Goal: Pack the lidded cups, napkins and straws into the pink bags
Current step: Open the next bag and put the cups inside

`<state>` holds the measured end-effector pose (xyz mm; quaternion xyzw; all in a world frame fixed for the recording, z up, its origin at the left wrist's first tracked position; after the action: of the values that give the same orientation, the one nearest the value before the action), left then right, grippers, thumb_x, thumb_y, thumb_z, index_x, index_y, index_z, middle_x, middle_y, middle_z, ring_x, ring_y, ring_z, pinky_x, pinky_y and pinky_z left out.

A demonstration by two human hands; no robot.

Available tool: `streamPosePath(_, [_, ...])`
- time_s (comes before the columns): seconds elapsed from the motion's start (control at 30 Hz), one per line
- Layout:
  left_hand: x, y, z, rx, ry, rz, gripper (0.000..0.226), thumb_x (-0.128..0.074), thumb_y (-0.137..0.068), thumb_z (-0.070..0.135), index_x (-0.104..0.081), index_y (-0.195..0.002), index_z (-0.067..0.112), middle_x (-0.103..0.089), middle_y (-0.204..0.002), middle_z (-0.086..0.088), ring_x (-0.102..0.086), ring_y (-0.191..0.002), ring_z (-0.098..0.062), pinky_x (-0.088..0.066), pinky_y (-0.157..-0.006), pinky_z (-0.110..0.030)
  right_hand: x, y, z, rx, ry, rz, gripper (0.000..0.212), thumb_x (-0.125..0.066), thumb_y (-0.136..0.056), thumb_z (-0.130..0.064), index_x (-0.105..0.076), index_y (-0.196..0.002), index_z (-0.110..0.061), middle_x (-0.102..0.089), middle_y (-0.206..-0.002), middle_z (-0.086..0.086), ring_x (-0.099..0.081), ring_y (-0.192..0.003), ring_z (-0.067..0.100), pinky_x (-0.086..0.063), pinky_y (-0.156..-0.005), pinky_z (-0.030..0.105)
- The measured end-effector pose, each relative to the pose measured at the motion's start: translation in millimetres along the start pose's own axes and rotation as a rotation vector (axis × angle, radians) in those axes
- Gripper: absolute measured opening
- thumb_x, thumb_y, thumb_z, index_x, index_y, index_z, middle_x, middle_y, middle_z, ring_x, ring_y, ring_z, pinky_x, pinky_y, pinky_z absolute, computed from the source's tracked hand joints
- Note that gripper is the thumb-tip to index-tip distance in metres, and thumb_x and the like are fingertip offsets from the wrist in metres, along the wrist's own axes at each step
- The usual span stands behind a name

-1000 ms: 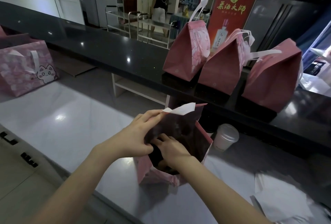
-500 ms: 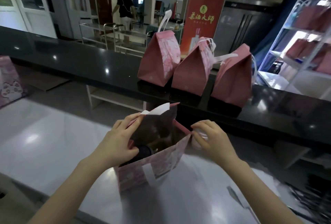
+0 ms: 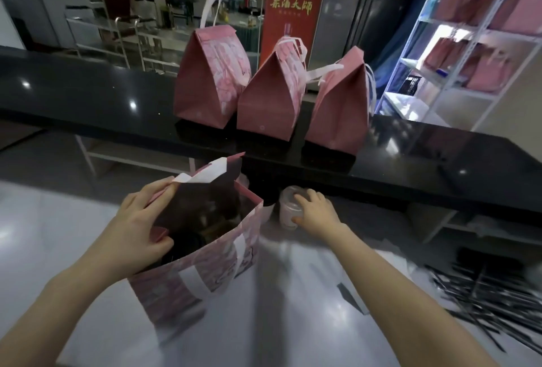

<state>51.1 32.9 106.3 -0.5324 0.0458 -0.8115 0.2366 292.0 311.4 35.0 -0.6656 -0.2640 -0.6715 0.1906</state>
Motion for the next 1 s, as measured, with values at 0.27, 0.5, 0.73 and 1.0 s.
streamPosePath(0.27, [1.9,0.2,2.6,-0.024,0.025,0.023,0.084,-0.076,-0.069,0.0,-0.042,-0.145,0.012,-0.034,-0.152,0.003,-0.036,-0.129,-0.027,-0.042,-0.104,-0.047,-9.8,-15.9,-6.5,0.032,0.0,0.083,0.058,-0.068,-0.082,-0.036,-0.04,-0.128,-0.014,-0.041,-0.137,0.011,-0.039,-0.125,0.033,-0.035,-0.102,0.048])
streamPosePath(0.5, [3.0,-0.9,4.8,-0.038,0.019,0.026,0.084,-0.074,-0.07,0.0,-0.041,-0.146,0.013,-0.034,-0.152,0.005,-0.035,-0.129,-0.026,-0.041,-0.105,-0.045,-4.4,-8.3,-9.7,0.074,-0.172,0.129,0.049,-0.076,-0.074,-0.037,-0.048,-0.108,-0.014,-0.039,-0.122,0.006,-0.05,-0.099,0.031,-0.047,-0.084,0.042])
streamPosePath(0.73, [4.6,1.6,5.1,-0.012,0.028,0.02,0.086,-0.074,-0.073,0.004,-0.037,-0.148,0.018,-0.031,-0.151,0.008,-0.034,-0.126,-0.021,-0.043,-0.102,-0.04,23.2,50.0,-16.0,0.153,-0.29,0.333,0.066,-0.076,-0.072,-0.036,-0.046,-0.13,-0.026,-0.038,-0.127,0.002,-0.045,-0.113,0.026,-0.053,-0.078,0.042])
streamPosePath(1.0, [9.8,8.2,25.1,-0.026,0.016,-0.006,0.089,-0.072,-0.074,0.007,-0.03,-0.151,0.021,-0.029,-0.151,0.008,-0.031,-0.129,-0.021,-0.038,-0.107,-0.035,122.3,121.9,-30.4,0.37,-0.439,0.601,0.08,-0.082,-0.069,-0.026,-0.045,-0.14,-0.03,-0.036,-0.129,0.003,-0.046,-0.116,0.02,-0.049,-0.088,0.036])
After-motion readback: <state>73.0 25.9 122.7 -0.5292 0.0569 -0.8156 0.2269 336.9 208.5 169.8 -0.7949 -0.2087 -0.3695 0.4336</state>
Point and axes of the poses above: each hand's wrist, its own y-axis away from the middle knuckle, its own x-axis out of the back of the hand, z = x × y, the point moved 4 cm from there along -y, towards the middle knuckle
